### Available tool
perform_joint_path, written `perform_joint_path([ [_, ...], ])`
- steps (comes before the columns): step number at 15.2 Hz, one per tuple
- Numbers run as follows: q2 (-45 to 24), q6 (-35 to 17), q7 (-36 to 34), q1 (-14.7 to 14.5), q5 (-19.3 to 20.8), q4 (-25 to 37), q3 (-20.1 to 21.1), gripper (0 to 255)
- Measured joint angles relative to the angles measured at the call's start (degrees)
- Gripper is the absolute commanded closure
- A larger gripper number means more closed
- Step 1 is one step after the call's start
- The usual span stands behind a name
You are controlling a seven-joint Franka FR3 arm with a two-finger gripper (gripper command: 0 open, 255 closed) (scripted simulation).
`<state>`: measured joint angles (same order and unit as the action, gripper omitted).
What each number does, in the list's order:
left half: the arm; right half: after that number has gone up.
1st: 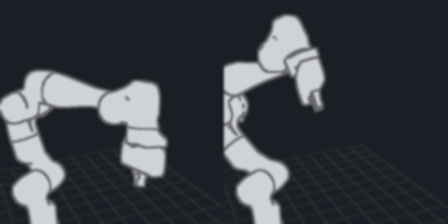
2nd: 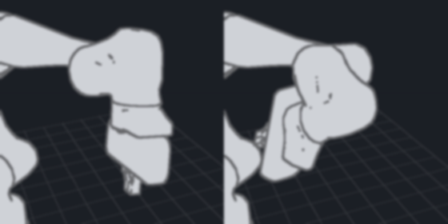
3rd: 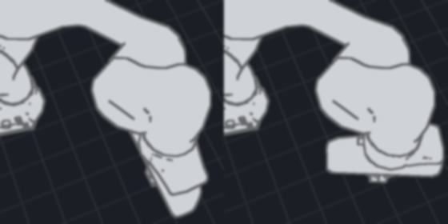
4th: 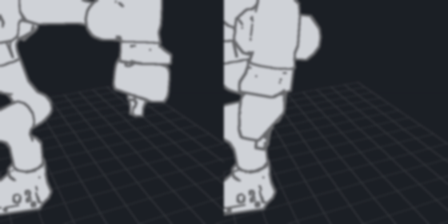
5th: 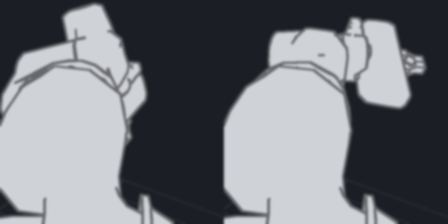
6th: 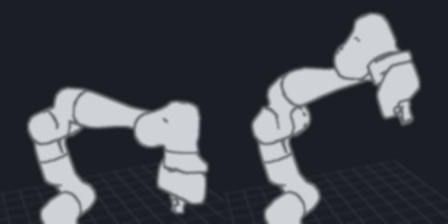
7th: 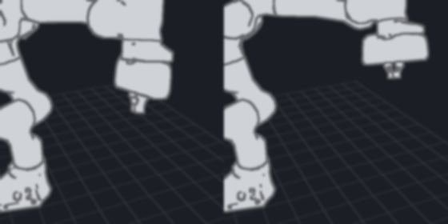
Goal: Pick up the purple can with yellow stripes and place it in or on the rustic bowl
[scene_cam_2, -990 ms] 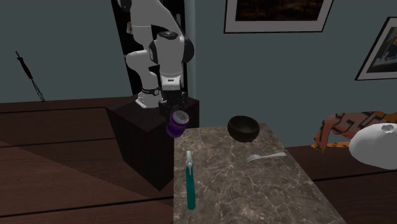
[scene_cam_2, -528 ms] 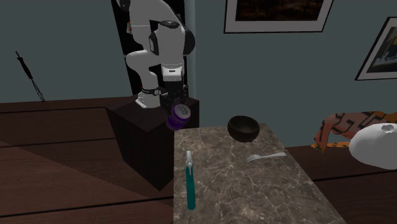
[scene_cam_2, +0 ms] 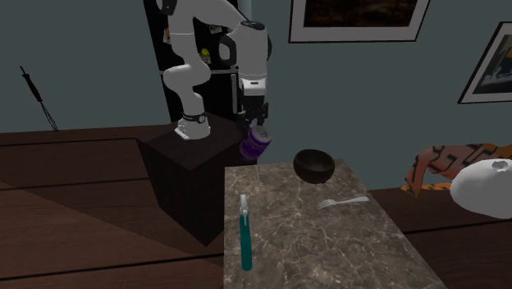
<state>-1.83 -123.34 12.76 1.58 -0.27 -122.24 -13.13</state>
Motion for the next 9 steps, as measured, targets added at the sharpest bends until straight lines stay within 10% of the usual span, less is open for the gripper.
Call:
perform_joint_path([
  [9,-6.53,3.33,-10.67,-5.90,-0.98,9.80,5.18,255],
])
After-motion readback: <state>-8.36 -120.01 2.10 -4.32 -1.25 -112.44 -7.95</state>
